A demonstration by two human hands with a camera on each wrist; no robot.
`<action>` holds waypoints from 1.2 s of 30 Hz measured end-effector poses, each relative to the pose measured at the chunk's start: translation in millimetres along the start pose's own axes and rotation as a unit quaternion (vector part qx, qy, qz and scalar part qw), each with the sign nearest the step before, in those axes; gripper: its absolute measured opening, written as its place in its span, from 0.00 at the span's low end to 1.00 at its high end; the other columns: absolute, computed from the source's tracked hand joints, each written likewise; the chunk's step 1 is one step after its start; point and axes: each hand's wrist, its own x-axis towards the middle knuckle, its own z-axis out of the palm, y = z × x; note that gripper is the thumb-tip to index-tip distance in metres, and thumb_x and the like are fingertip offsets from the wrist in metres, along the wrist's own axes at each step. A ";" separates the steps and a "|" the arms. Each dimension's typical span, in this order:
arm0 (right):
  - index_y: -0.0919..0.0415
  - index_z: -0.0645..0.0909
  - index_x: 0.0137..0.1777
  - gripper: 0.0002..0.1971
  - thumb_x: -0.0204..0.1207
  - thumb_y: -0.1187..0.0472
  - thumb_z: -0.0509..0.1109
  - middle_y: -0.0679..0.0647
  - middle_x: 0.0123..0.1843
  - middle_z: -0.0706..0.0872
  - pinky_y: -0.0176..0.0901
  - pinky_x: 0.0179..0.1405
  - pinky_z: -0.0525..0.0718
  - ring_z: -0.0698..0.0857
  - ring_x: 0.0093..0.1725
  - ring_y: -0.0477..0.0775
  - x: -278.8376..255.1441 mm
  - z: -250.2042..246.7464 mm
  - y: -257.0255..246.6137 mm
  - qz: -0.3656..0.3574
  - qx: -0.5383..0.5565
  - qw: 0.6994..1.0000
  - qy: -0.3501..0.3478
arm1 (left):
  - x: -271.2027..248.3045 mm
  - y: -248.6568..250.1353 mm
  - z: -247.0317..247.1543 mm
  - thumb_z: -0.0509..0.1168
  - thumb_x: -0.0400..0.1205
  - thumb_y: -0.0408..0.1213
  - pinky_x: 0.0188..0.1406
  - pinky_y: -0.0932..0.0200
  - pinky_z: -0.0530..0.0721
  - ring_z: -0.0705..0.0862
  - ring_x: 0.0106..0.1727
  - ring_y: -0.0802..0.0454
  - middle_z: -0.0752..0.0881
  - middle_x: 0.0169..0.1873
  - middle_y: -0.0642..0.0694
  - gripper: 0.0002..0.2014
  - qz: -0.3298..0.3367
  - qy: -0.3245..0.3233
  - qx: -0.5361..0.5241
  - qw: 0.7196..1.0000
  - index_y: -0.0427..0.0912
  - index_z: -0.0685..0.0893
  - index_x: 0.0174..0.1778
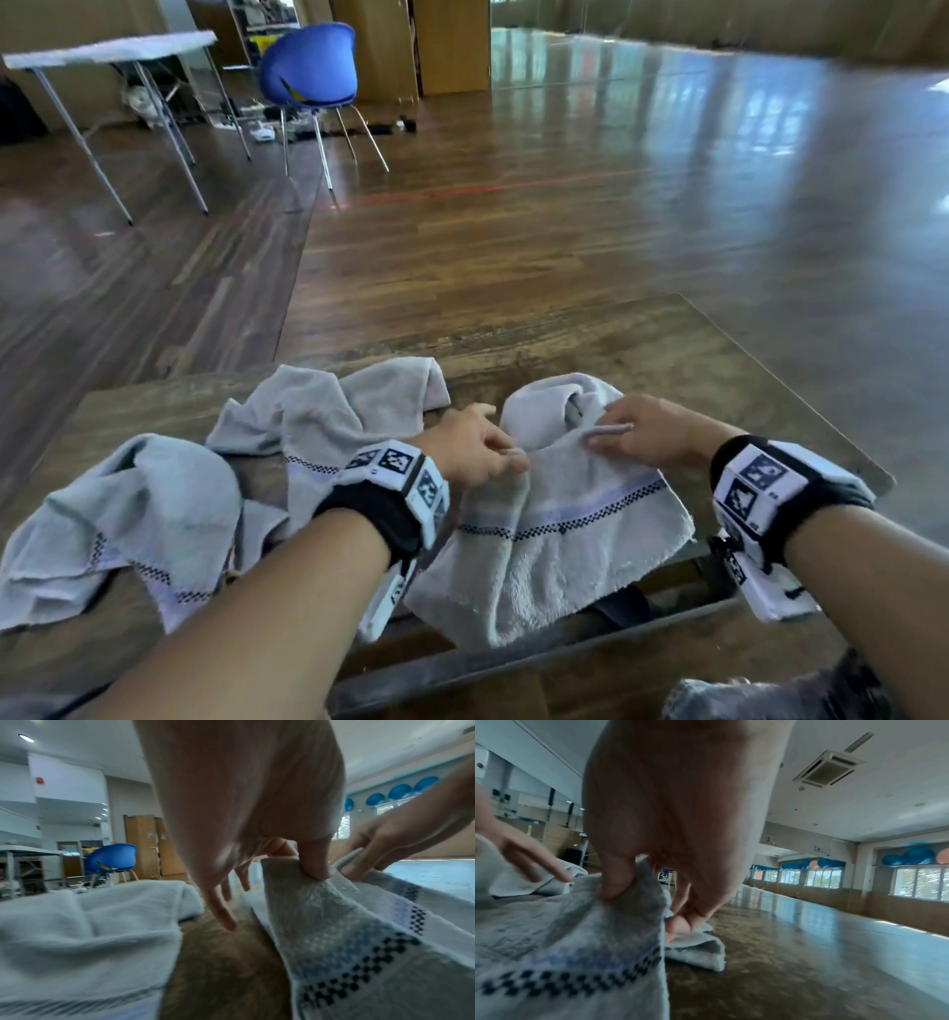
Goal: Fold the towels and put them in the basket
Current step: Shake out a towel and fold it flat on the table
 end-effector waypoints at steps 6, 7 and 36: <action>0.61 0.77 0.27 0.21 0.82 0.56 0.70 0.54 0.29 0.80 0.44 0.31 0.70 0.76 0.30 0.51 48.8 -15.6 -25.5 -0.058 -0.028 0.998 -0.001 | 42.8 8.6 17.9 0.66 0.82 0.37 0.27 0.66 0.74 0.83 0.30 0.56 0.82 0.25 0.53 0.24 0.009 0.080 0.019 0.997 0.45 0.71 0.19; 0.60 0.75 0.26 0.21 0.82 0.57 0.70 0.52 0.26 0.77 0.43 0.28 0.68 0.73 0.27 0.50 57.3 -25.5 -32.2 -0.067 -0.025 0.997 0.015 | 45.7 7.9 10.0 0.65 0.82 0.34 0.25 0.67 0.71 0.84 0.28 0.54 0.79 0.21 0.53 0.25 0.014 0.122 0.017 0.992 0.44 0.67 0.19; 0.46 0.88 0.53 0.12 0.85 0.43 0.65 0.73 0.64 0.86 0.64 0.50 0.89 0.81 0.66 0.78 117.0 -183.8 -5.4 -0.045 0.202 0.933 0.295 | 70.7 -14.0 -156.9 0.66 0.86 0.38 0.28 0.55 0.70 0.70 0.26 0.55 0.75 0.21 0.49 0.17 0.062 0.500 -0.095 0.858 0.43 0.84 0.30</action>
